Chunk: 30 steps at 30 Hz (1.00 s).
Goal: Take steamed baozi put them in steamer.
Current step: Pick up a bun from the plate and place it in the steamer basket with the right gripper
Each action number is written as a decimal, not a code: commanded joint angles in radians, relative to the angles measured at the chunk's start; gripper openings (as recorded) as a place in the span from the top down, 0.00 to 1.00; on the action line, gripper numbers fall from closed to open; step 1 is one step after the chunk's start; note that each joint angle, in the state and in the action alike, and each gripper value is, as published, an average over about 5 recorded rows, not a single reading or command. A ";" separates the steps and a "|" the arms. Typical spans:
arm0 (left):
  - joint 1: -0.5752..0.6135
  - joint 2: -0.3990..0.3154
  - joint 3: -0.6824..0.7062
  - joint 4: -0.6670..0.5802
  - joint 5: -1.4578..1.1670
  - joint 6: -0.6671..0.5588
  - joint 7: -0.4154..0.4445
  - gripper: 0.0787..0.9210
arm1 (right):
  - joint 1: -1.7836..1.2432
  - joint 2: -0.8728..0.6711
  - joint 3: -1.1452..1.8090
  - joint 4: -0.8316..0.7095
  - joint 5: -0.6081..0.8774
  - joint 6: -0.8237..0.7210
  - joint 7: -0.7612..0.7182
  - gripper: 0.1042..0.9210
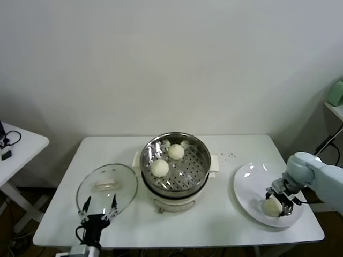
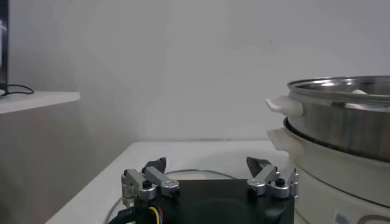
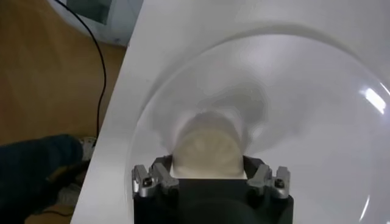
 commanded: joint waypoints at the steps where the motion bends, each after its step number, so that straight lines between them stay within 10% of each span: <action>1: -0.003 0.001 0.002 0.003 -0.001 0.001 0.001 0.12 | -0.007 0.001 0.016 0.000 -0.010 0.004 0.000 0.23; 30: -0.004 0.003 0.013 0.012 0.022 0.011 0.002 0.12 | 0.740 0.283 -0.209 0.348 -0.182 0.424 -0.073 0.25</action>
